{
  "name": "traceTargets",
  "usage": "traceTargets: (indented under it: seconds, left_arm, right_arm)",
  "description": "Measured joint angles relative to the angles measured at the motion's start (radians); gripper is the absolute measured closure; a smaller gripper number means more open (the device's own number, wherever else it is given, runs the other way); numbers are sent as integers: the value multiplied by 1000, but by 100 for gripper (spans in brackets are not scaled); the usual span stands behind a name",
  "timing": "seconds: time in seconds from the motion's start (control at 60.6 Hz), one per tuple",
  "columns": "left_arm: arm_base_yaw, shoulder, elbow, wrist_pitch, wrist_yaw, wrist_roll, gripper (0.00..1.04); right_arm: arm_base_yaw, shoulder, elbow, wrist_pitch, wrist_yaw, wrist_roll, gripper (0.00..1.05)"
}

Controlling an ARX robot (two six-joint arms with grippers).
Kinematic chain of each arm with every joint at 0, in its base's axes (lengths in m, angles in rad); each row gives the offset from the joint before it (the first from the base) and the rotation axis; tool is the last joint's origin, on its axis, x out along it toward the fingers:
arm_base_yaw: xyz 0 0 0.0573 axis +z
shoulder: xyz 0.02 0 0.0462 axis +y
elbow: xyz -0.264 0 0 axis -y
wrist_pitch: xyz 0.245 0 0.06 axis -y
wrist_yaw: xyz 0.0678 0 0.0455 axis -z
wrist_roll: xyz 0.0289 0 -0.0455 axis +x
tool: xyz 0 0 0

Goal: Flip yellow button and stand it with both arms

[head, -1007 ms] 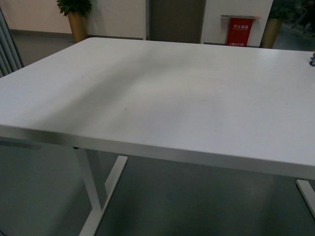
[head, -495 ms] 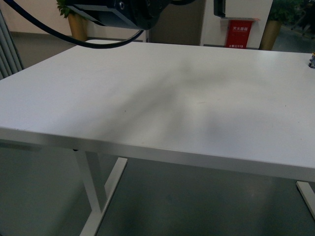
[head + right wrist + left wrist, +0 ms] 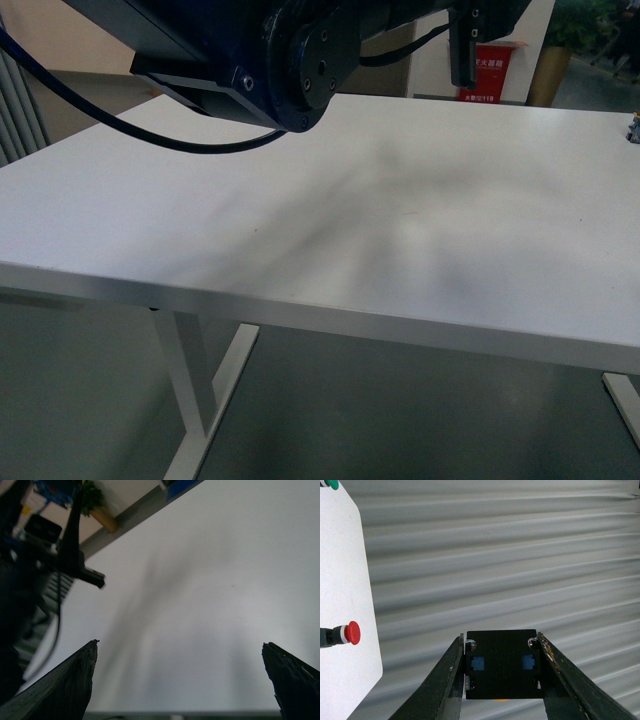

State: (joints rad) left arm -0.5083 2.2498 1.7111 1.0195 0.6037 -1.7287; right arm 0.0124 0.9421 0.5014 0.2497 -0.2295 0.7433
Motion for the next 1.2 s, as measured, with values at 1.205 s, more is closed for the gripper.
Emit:
traceTargets:
  seconds: [1.205]
  left_arm:
    - [-9, -1, -11, -39, 10, 29, 69]
  right_arm:
    - [167, 463, 354, 421, 300, 499, 7]
